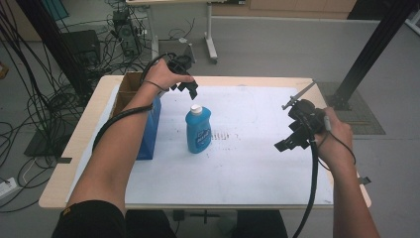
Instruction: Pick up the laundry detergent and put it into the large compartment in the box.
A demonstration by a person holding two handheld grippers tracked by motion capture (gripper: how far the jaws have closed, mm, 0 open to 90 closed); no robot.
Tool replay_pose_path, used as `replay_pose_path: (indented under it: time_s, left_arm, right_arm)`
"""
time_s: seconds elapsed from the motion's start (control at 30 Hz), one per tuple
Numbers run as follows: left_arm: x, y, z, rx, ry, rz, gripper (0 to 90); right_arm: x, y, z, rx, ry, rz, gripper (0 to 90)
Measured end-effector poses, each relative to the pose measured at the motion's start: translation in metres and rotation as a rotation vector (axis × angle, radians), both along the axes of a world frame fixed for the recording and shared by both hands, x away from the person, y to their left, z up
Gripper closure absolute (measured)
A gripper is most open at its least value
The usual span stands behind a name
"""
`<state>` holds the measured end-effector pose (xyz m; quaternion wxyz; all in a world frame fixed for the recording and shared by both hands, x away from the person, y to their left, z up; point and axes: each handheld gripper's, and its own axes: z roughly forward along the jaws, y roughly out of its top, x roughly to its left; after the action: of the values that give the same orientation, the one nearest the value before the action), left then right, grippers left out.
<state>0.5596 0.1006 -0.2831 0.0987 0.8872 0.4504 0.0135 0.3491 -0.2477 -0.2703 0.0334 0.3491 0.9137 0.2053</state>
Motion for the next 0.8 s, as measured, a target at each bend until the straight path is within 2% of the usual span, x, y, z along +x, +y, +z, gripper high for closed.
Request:
replay_pose_path:
  time_s: [0.8]
  left_arm:
    - [0.0006,0.0012,-0.0023,-0.005,0.008,0.006,7.9]
  right_arm:
    - [0.0043,0.0015,-0.0023,-0.011,0.011,0.007,6.5]
